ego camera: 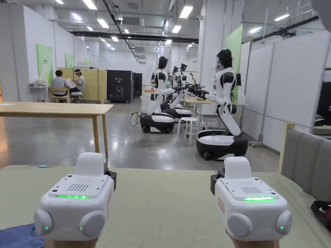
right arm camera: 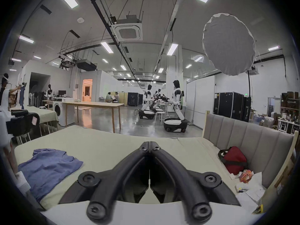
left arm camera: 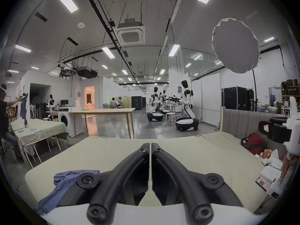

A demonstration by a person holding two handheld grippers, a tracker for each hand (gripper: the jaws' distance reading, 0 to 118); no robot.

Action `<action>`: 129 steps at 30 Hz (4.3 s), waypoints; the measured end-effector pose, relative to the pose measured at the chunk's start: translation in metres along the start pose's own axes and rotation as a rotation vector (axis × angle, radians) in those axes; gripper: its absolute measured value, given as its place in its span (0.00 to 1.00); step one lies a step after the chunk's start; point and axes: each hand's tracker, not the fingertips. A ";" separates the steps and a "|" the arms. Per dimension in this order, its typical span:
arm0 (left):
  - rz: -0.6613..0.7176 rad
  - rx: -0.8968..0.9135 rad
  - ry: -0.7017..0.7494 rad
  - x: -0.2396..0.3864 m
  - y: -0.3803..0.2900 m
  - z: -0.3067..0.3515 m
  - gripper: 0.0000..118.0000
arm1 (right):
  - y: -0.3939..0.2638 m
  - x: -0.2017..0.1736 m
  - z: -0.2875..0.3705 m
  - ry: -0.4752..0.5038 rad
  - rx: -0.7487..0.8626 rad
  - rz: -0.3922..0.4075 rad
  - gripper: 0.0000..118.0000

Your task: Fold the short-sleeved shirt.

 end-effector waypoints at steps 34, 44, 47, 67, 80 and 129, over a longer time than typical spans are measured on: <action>-0.029 -0.074 0.193 -0.088 -0.038 0.043 0.00 | -0.019 -0.105 -0.010 0.281 -0.048 -0.005 0.00; 0.069 -0.608 0.223 -0.201 -0.125 -0.007 0.00 | -0.063 -0.210 -0.013 0.527 -0.135 0.089 0.00; 0.158 -0.759 0.152 -0.219 -0.160 -0.043 0.00 | -0.078 -0.220 -0.020 0.550 -0.164 0.087 0.00; 0.208 -0.891 0.236 -0.223 -0.251 -0.197 1.00 | -0.165 -0.188 -0.106 0.412 -0.403 0.136 0.00; 0.237 -0.819 0.118 -0.236 -0.228 -0.214 0.08 | -0.156 -0.157 -0.094 0.375 -0.408 0.060 0.01; -0.111 -0.381 -0.207 0.003 -0.134 -0.017 0.00 | -0.152 0.033 0.006 0.068 -0.250 -0.132 0.01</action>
